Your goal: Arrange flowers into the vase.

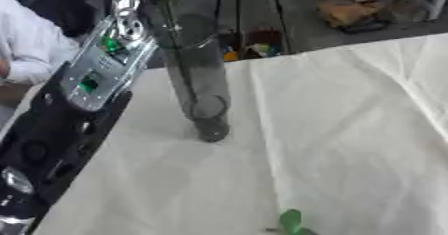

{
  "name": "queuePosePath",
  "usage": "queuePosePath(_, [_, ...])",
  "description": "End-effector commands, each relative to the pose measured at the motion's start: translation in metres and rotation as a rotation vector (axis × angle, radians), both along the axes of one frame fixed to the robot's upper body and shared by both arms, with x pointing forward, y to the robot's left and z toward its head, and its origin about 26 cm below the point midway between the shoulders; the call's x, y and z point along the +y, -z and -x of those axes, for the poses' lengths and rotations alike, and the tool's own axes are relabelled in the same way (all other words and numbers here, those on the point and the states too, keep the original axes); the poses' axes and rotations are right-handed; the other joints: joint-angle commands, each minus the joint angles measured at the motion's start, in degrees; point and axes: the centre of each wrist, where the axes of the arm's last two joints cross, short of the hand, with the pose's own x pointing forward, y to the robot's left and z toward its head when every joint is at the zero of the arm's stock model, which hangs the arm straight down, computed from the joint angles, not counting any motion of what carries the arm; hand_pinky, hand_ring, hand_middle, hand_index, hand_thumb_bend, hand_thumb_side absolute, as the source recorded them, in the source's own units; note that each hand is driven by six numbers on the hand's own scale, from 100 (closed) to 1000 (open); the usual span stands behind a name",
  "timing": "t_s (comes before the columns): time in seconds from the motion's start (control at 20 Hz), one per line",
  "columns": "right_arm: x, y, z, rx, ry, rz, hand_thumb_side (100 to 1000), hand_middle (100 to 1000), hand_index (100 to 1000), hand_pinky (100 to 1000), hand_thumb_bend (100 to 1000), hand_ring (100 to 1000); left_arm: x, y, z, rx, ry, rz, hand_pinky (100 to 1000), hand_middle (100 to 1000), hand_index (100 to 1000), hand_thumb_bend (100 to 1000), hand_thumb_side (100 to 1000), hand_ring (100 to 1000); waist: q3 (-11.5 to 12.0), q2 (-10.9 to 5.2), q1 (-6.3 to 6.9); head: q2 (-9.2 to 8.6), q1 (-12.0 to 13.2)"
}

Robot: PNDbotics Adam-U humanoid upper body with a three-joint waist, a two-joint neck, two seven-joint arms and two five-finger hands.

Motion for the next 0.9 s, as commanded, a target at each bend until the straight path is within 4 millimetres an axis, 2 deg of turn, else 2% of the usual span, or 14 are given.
queuePosePath(0.05, [0.0005,-0.0078,0.0027,-0.026,-0.003,0.003,1000,467,779,689,100,769,0.0088,-0.0126,0.0065,-0.032,-0.083,0.007,178,401,295,508,687,440,0.1,-1.17,-0.41,-0.84,-0.1])
queuePosePath(0.5, [0.0008,-0.0086,0.0026,-0.028,-0.005,-0.001,1000,468,779,689,100,769,0.0105,-0.0083,0.0103,-0.096,-0.091,-0.052,221,439,385,524,682,472,0.2,-1.23,-0.35,-1.09,-0.2])
queuePosePath(0.65, [0.0007,-0.0083,0.0026,-0.025,-0.004,-0.002,1000,467,779,689,100,770,0.0114,-0.0081,0.0118,-0.099,-0.093,-0.084,246,474,472,540,685,496,0.2,-1.27,-0.30,-1.07,-0.3])
queuePosePath(0.9, [0.0006,-0.0085,0.0026,-0.026,-0.004,-0.004,1000,467,778,689,100,771,0.0119,-0.0069,0.0140,-0.113,-0.082,-0.129,346,556,581,576,722,577,0.1,-1.27,-0.27,-1.23,-0.3])
